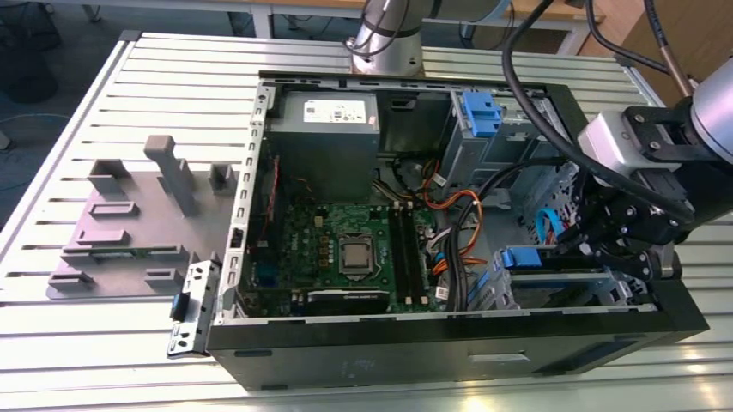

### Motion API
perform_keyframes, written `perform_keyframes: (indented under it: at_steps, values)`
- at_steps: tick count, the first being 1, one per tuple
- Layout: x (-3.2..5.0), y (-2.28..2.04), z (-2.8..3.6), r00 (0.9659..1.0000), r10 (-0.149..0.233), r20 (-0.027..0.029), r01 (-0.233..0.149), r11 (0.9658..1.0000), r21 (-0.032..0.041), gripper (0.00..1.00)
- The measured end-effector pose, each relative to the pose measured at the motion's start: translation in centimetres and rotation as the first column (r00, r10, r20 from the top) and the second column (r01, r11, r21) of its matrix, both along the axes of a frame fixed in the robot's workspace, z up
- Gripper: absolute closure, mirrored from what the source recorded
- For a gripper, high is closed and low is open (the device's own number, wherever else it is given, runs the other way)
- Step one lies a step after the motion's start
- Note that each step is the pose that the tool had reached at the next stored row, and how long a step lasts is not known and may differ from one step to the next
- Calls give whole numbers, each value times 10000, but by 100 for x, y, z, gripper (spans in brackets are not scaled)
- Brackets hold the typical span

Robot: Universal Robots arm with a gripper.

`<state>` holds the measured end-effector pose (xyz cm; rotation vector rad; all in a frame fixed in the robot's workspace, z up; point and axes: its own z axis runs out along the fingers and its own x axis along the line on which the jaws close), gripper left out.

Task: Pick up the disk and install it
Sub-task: 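Insert the second disk wire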

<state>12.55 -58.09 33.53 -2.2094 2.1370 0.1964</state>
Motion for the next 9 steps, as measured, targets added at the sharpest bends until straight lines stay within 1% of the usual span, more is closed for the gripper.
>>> perform_keyframes:
  at_steps: [5, 9]
  values:
    - [0, -1, -12, 10000, 0, -1, 0, 10000, 45, 84]
    - [0, -9, -16, 10000, 0, -2, 0, 10000, 52, 84]
